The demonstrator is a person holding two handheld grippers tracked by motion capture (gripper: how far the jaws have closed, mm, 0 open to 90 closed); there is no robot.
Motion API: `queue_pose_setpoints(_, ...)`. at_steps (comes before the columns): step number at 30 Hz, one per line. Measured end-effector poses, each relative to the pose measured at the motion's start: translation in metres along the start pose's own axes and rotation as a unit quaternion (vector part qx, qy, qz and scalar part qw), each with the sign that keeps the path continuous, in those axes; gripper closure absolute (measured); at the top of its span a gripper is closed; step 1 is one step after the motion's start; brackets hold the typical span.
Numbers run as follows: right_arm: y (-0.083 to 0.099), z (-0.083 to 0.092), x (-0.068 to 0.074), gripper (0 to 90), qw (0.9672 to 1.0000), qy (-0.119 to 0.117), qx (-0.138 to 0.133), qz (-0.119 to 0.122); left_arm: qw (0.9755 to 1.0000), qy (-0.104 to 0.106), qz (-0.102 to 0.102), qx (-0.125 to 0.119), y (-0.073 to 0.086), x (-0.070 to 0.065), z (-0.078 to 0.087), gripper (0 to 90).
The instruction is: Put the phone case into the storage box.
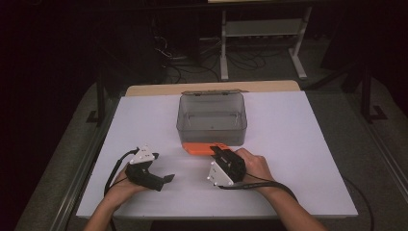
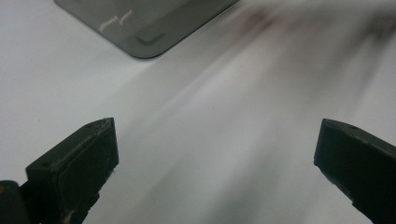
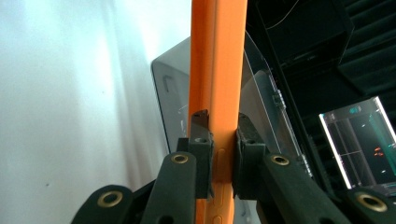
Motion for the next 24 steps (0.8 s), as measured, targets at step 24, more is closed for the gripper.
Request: queue_pose_setpoints(24, 0.012, 0.002, -0.020, 79.4, 0.9898, -0.032, 0.003, -0.139, 0.9999, -0.011, -0.001, -0.010, -0.001, 0.004, 0.001, 0.0)
Point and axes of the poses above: each handheld gripper's, and its own axes: z roughly backward along the jaws, y roughly out of its underside, x roughly to its left, the point moved 4 cm from there along -z, roughly forward along the jaws, and after that the axes turned 6 degrees about -x, right-handed, at the moved point
